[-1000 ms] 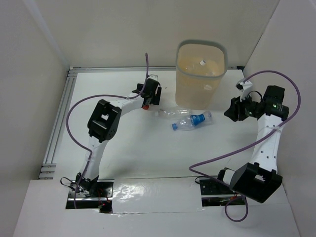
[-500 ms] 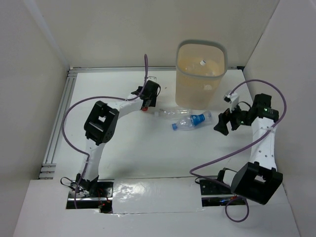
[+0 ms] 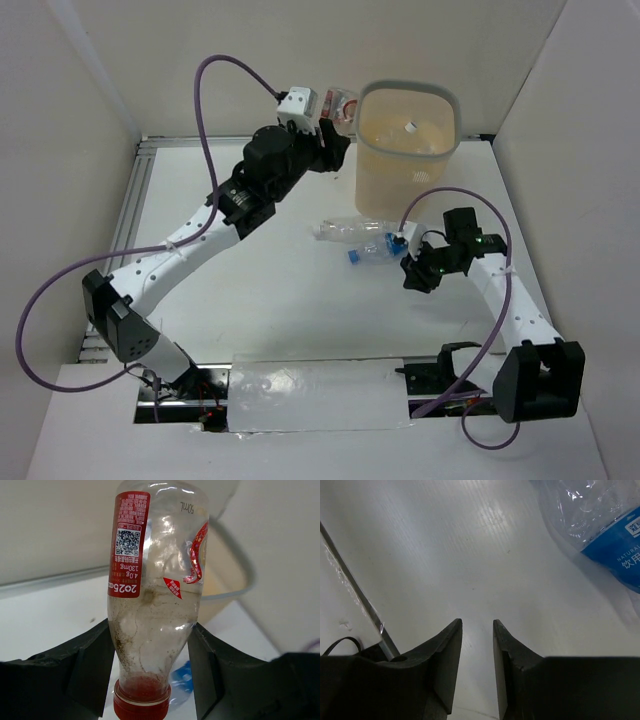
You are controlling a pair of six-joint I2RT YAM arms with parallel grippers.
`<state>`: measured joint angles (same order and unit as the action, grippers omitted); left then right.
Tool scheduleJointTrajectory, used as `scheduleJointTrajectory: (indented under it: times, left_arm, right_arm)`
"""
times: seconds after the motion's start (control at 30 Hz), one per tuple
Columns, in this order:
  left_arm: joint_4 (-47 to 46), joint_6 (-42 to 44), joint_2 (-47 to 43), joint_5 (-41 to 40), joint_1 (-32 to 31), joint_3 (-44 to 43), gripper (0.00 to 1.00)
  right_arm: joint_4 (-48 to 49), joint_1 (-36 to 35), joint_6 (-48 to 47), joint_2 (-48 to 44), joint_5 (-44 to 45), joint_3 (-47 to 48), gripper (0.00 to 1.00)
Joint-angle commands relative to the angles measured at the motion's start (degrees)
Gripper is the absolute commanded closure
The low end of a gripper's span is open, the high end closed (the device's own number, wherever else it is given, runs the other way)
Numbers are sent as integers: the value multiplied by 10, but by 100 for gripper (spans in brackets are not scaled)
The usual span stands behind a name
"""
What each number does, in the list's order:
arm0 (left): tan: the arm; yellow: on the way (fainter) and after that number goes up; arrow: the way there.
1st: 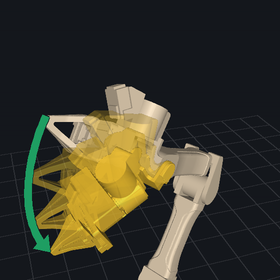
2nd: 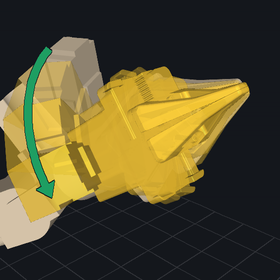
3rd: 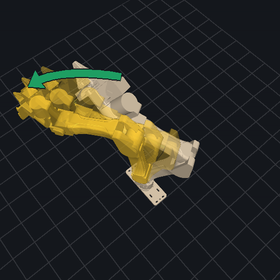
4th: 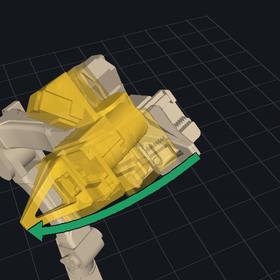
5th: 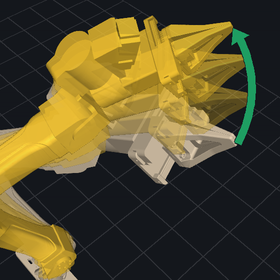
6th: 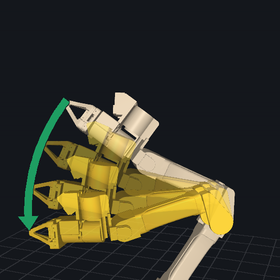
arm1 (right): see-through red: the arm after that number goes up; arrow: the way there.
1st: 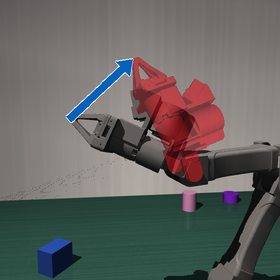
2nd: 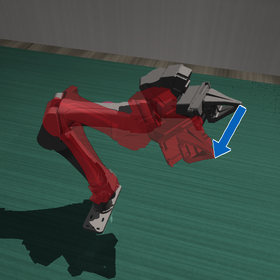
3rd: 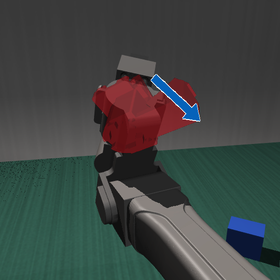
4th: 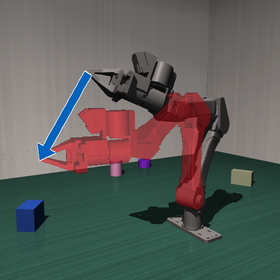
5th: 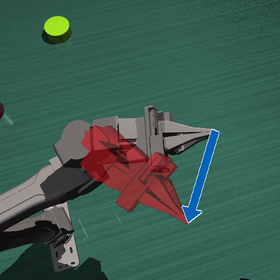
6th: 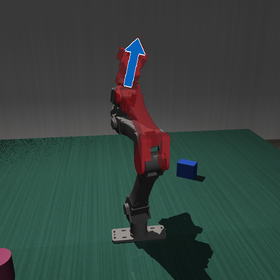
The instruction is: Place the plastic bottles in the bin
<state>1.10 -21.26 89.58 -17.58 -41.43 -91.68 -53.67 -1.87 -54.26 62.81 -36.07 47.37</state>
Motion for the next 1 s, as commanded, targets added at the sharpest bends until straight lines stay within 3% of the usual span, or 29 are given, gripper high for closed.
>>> scheduleJointTrajectory:
  times: [0.0, 0.17, 0.4, 0.53, 0.63, 0.67, 0.77, 0.8, 0.83, 0.97]
  left_arm:
    - [-90, -16, 4, 105, -15, -19, 64]
    - [-179, -48, 50, 156, -39, -76, 63]
    - [-293, -99, 172, 130, -51, -172, 59]
    - [-301, -94, 260, 85, -58, -274, 52]
    - [-262, -64, 339, 39, -65, -382, 52]
    - [-250, -63, 356, 21, -65, -401, 43]
    - [-197, -63, 402, -15, -59, -464, 33]
    - [-187, -63, 402, -21, -59, -464, 20]
    - [-187, -63, 402, -21, -59, -447, 14]
    - [-174, -70, 385, -21, -53, -412, 3]
  right_arm:
    - [74, -14, 64, 19, 29, -5, 58]
    - [82, -38, 80, 49, 50, -5, 57]
    - [82, -51, 86, 38, 61, -5, 56]
    - [77, -51, 80, 33, 66, -11, 53]
    - [72, -56, 80, 28, 66, -16, 52]
    - [72, -56, 80, 22, 66, -16, 52]
    - [72, -56, 80, 22, 66, -16, 45]
    - [72, -56, 80, 22, 72, -16, 43]
    - [72, -56, 80, 22, 78, -9, 39]
    - [78, -61, 86, 22, 78, 2, 30]
